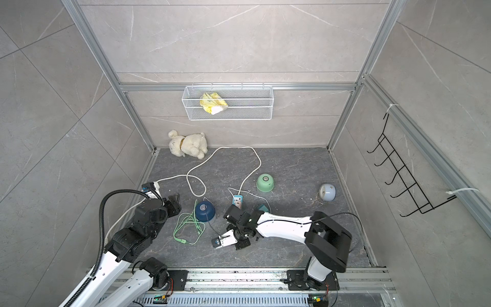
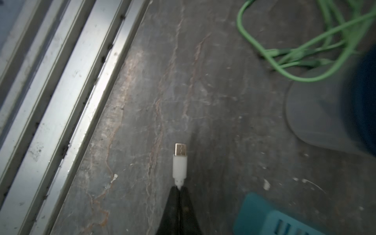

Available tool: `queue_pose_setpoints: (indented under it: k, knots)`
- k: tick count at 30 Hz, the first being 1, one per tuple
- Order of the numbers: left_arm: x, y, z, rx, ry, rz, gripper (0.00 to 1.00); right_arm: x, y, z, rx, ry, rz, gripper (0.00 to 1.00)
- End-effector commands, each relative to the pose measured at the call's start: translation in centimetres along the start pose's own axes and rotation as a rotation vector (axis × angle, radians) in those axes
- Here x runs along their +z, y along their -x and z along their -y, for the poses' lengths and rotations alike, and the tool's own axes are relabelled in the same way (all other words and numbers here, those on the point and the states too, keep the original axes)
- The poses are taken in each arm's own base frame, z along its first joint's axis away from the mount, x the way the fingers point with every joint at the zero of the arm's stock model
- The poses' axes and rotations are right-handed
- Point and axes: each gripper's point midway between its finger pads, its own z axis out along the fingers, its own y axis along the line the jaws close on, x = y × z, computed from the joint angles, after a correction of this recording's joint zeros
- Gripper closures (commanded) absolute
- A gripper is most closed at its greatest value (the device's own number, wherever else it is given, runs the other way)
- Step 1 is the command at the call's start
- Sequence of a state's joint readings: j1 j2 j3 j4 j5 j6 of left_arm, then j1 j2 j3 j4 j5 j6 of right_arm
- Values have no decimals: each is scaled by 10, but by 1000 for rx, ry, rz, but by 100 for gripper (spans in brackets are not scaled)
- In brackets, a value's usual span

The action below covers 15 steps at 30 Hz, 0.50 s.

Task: Charge the cordless meat grinders
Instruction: Pick up the charging cable from the center of the board.

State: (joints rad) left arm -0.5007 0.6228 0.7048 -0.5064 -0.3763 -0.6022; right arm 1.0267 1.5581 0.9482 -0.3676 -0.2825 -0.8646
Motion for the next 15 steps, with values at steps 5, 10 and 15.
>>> queue_pose_setpoints:
  k: [5,10,15]
  knots:
    - [-32,-60,78,-178,-465,-400,25,-40,45,52,300,-237,247,100]
    - [-35,-90,106,-279,-629,-586,24,-49,64,67,370,-272,345,100]
    - [-32,-99,112,-271,-668,-634,36,-57,75,71,372,-270,381,100]
